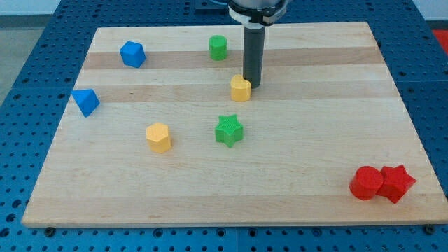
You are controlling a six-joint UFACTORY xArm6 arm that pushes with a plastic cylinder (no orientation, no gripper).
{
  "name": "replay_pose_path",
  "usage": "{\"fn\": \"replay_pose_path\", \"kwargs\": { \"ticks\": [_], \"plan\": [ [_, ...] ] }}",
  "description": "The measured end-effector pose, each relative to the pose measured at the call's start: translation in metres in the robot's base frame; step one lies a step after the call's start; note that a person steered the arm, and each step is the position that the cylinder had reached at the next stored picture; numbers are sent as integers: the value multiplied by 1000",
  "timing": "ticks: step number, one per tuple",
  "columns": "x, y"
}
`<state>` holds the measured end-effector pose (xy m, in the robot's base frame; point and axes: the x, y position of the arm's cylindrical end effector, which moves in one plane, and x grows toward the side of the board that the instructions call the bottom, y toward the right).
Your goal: Keep the yellow heart diagonally bottom right to the green star
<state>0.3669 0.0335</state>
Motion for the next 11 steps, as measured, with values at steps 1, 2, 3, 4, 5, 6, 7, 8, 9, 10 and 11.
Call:
{"fn": "replay_pose_path", "kwargs": {
  "ticks": [1, 2, 3, 4, 5, 6, 7, 8, 9, 10, 11],
  "plan": [
    [-53, -6],
    [-67, -30],
    [-33, -45],
    [-21, -45],
    [13, -26],
    [26, -7],
    [42, 17],
    [63, 40],
    [88, 53],
    [114, 54],
    [136, 54]
  ]
}}
